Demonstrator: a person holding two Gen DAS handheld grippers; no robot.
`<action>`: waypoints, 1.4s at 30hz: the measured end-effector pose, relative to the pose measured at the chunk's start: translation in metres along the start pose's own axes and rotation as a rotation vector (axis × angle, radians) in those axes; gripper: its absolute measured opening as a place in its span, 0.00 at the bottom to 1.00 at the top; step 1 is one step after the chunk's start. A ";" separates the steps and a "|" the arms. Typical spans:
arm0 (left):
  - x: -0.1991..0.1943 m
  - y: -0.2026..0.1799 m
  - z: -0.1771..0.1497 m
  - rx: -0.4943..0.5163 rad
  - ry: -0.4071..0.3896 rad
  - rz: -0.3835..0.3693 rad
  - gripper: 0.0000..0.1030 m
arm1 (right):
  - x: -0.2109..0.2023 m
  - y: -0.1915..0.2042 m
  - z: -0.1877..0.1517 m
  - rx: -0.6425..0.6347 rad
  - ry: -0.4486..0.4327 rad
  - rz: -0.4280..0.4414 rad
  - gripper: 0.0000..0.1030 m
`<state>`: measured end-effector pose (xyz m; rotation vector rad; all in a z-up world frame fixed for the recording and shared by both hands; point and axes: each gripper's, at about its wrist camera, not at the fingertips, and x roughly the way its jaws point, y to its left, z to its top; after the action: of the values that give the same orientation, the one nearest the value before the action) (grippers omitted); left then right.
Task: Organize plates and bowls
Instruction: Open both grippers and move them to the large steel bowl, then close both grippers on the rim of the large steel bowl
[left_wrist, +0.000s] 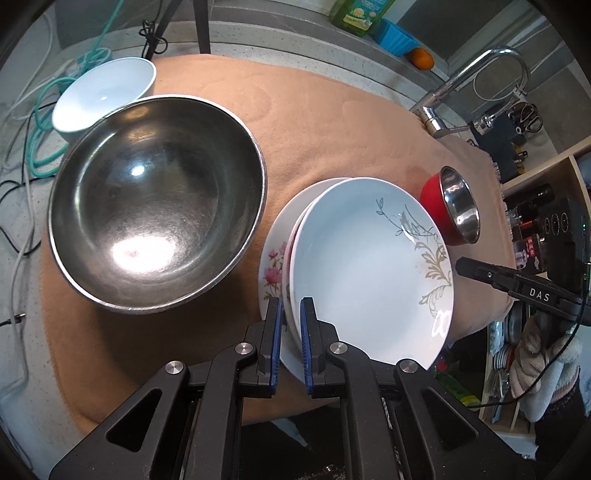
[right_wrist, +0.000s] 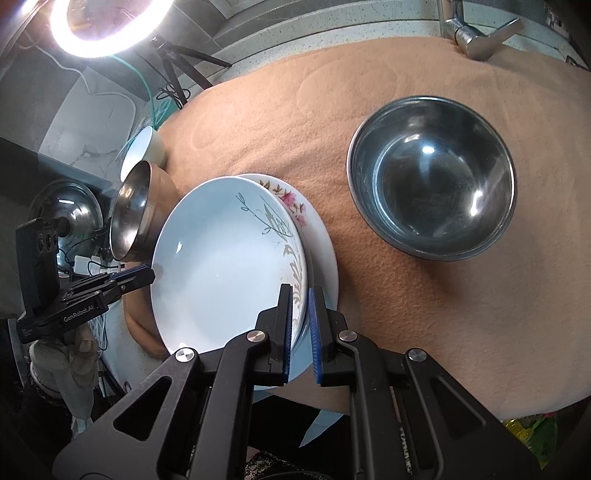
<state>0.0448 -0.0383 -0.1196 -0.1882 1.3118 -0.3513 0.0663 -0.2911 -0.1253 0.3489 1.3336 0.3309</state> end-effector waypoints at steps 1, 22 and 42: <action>-0.003 0.001 -0.001 -0.002 -0.006 -0.002 0.08 | -0.002 0.001 0.000 -0.003 -0.006 -0.003 0.10; -0.071 0.084 -0.022 -0.241 -0.227 0.017 0.08 | -0.018 0.080 0.030 -0.149 -0.169 0.069 0.48; -0.075 0.123 -0.011 -0.324 -0.318 0.053 0.15 | 0.018 0.154 0.062 -0.316 -0.222 0.019 0.78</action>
<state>0.0365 0.1038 -0.0945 -0.4620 1.0490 -0.0562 0.1255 -0.1484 -0.0630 0.1287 1.0415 0.4968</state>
